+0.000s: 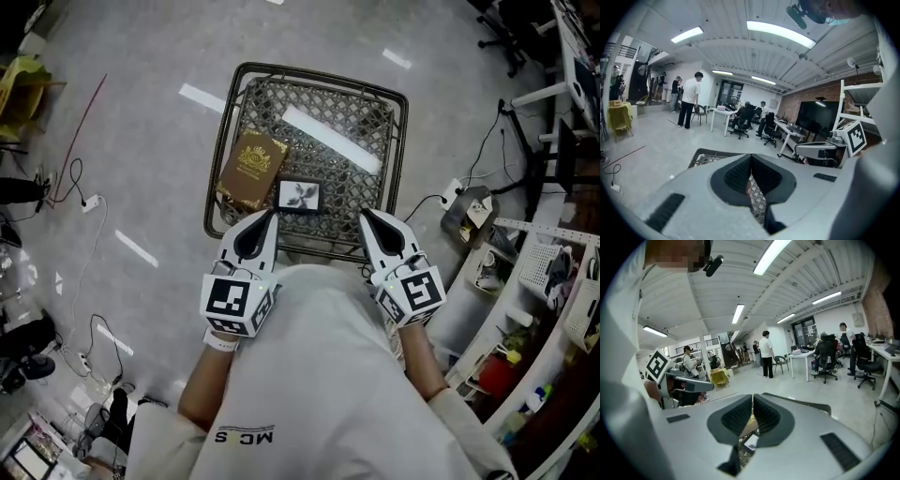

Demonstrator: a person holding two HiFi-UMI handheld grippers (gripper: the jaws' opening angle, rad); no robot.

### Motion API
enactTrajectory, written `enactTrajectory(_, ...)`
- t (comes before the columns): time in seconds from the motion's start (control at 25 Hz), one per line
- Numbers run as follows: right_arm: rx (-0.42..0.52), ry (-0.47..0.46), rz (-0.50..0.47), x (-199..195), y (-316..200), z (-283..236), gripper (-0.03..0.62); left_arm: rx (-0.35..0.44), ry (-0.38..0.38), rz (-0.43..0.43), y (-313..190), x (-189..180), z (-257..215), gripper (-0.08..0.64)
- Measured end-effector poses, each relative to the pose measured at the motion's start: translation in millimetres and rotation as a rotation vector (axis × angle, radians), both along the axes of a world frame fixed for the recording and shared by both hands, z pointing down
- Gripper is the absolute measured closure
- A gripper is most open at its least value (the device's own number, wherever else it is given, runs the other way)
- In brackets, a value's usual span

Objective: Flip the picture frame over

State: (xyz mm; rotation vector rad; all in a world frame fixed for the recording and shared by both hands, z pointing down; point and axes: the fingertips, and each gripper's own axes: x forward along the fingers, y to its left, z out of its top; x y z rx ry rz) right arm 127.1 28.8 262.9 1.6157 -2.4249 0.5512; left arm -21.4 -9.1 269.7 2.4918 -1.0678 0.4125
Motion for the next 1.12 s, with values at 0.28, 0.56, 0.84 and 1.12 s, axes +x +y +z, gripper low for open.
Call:
enactTrajectory(0.28, 0.029, -0.003, 0.017, 4, 6, -12, 0.566, 0.047, -0.001, -0.003, -5, 1, -15, 0.535)
enactTrajectory(0.56, 0.056, -0.009, 0.013, 1, 3, -18, 0.568, 0.07, -0.015, 0.003, -4, 0, -23, 0.534)
enactTrajectory(0.84, 0.068, -0.013, 0.015, -2, 3, -18, 0.568, 0.082, -0.023, 0.016, 1, 0, -25, 0.535)
enactTrajectory(1.12, 0.076, -0.012, 0.02, -5, 5, -23, 0.568, 0.1, -0.024, 0.026, 4, 0, -33, 0.535)
